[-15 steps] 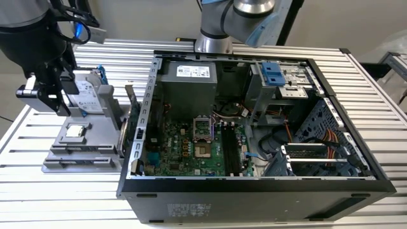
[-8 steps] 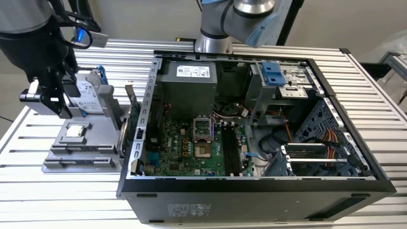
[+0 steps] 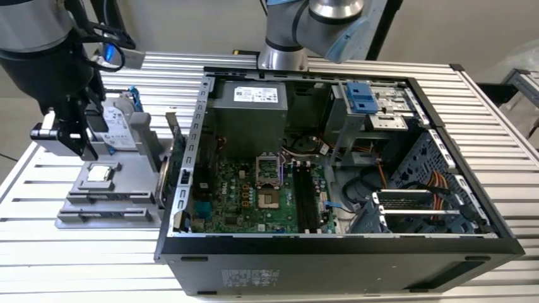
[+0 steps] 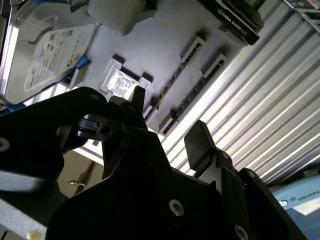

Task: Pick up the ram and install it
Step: 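Pick up the ram and move it above insertion slot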

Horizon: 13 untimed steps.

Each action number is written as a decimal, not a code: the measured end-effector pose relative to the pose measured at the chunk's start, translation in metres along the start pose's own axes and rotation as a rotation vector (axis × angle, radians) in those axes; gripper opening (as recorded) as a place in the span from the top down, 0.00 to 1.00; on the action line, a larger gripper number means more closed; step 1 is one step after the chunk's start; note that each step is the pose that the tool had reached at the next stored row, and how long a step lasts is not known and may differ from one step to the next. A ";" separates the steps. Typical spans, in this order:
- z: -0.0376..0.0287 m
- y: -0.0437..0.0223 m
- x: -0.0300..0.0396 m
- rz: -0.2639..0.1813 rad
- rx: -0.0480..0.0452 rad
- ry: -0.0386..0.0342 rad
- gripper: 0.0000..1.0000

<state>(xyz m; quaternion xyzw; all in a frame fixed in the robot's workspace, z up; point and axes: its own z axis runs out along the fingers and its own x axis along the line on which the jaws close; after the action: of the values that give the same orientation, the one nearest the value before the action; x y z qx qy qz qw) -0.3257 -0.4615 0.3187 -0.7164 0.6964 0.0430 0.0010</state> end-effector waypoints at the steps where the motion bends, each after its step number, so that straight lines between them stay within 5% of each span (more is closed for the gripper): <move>1: 0.0010 0.0000 0.0001 0.000 0.0000 0.0000 0.00; 13: 0.0106 -0.0006 0.0006 0.000 0.0000 0.0000 0.00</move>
<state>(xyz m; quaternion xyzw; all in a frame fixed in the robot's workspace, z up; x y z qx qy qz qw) -0.3257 -0.4615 0.3080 -0.7164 0.6964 0.0430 0.0010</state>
